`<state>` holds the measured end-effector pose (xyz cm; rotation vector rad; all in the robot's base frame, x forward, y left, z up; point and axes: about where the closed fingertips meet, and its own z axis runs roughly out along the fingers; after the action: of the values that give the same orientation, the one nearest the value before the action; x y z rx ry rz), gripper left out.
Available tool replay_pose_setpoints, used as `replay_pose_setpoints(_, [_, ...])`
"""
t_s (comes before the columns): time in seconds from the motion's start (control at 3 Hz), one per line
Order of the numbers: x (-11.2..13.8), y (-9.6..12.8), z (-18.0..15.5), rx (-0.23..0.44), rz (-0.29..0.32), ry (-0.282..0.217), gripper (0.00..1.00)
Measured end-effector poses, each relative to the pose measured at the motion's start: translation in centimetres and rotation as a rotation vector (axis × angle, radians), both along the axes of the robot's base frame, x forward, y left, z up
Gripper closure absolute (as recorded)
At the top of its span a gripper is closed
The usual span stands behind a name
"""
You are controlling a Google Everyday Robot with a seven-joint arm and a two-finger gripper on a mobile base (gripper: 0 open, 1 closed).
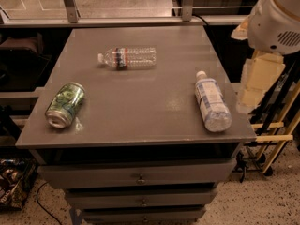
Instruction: Place water bottle upright
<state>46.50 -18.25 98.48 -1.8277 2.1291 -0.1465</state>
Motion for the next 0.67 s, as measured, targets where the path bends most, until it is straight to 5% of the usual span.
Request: replay_pose_setpoints(0.67, [6.2,4.7,1.0,-0.057,0.122,-0.032,0.00])
